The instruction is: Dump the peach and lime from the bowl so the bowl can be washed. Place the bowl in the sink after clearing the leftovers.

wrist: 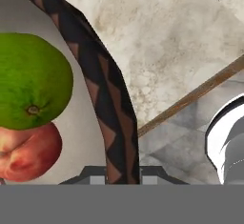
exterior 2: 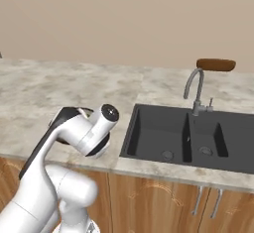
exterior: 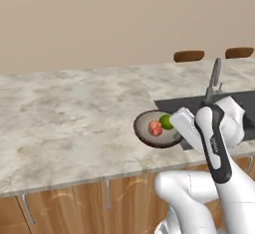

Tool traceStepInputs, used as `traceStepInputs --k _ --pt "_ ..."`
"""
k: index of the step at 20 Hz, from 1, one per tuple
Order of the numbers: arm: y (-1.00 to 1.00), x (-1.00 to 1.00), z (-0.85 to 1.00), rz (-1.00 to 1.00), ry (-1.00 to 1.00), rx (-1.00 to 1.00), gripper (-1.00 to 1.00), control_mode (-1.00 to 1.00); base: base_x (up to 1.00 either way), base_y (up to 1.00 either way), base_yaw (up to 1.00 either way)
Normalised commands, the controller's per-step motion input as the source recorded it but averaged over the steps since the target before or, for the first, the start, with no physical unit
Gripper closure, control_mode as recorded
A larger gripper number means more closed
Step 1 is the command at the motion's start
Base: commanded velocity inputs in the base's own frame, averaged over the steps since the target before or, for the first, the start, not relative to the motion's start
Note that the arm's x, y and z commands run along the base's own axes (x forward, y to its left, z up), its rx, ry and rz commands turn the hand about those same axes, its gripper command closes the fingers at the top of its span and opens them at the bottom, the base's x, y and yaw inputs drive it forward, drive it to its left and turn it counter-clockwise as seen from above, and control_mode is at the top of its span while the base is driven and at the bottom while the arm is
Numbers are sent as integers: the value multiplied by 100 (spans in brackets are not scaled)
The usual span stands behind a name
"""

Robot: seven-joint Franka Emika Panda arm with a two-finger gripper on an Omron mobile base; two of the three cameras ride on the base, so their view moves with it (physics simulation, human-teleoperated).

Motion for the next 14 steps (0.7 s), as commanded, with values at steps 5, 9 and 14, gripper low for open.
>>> traceStepInputs --k 5,9,14 --pt "0 0 0 0 0 0 100 100 -2 -99 -12" --pt "0 0 0 0 0 0 100 100 20 -100 -7" --pt "0 0 0 0 0 0 100 100 35 -70 0"
